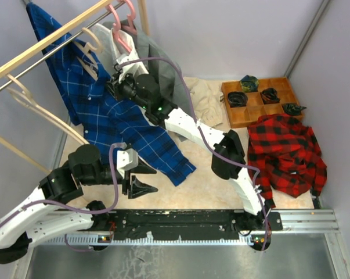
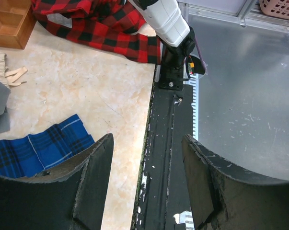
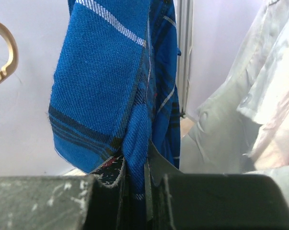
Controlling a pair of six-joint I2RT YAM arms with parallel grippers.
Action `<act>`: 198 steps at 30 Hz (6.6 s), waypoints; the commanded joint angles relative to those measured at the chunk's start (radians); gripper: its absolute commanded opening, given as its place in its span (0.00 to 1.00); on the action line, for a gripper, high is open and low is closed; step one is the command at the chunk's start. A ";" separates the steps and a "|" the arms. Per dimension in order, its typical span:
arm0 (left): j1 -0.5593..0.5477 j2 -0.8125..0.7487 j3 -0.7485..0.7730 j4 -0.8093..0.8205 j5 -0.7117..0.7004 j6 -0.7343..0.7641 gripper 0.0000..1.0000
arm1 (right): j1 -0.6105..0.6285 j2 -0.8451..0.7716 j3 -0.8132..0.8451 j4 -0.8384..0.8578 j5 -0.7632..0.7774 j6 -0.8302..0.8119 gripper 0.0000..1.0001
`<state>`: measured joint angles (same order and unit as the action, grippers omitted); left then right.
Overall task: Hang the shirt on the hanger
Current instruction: Place the hanger at the clothesline, then adjust the shirt at the center of the board.
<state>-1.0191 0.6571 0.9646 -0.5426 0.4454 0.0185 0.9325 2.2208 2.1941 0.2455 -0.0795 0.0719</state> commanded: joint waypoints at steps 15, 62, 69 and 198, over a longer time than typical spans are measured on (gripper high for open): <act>-0.003 -0.037 -0.004 0.009 -0.010 -0.014 0.65 | -0.006 0.041 0.189 0.023 0.011 -0.001 0.00; -0.003 -0.030 -0.058 0.077 -0.011 -0.040 0.69 | -0.011 -0.360 0.009 -0.585 0.143 -0.109 0.55; -0.003 -0.025 -0.075 0.092 -0.074 -0.057 0.75 | -0.011 -0.599 -0.192 -0.609 0.128 -0.101 0.79; 0.413 -0.153 -0.139 0.040 -0.587 -0.233 0.99 | -0.075 -1.690 -1.138 -0.934 0.642 0.216 0.99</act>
<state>-0.6106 0.6025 0.8841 -0.5747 -0.1581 -0.2417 0.8654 0.6155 1.0195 -0.6800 0.4633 0.3550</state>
